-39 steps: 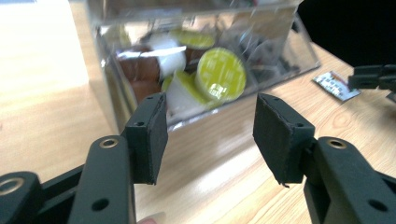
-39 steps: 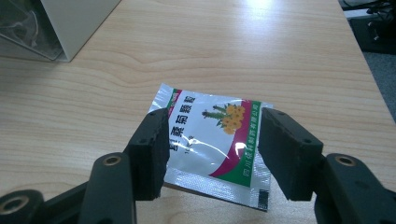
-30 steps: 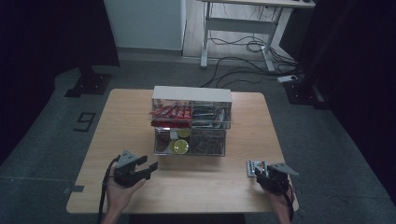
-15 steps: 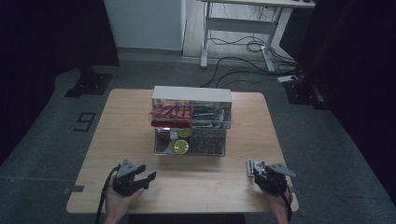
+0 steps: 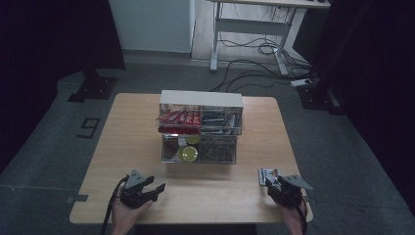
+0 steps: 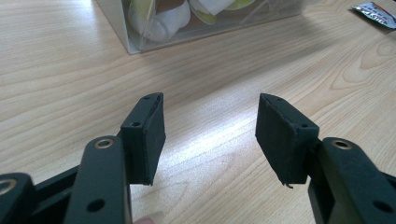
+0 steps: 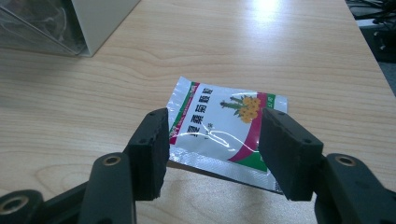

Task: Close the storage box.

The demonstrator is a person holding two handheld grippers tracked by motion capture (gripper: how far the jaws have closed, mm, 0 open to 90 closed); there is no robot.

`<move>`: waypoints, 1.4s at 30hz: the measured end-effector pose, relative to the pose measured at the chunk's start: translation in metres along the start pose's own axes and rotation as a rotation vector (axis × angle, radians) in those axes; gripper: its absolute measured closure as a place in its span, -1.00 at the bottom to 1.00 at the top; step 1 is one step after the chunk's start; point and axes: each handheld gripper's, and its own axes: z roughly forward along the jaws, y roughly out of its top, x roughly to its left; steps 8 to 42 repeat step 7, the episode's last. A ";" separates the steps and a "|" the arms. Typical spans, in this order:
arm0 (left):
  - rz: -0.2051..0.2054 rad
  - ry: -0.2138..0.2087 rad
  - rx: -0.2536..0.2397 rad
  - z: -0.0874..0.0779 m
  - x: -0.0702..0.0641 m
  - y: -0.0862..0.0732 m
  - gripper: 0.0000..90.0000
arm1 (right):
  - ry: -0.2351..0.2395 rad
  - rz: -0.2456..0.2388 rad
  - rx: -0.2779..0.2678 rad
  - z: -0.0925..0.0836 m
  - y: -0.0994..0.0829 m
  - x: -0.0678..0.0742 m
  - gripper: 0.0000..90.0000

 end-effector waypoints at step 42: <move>-0.012 0.004 -0.009 -0.003 0.002 0.000 -0.06 | 0.014 0.011 -0.011 -0.001 0.001 -0.004 -0.05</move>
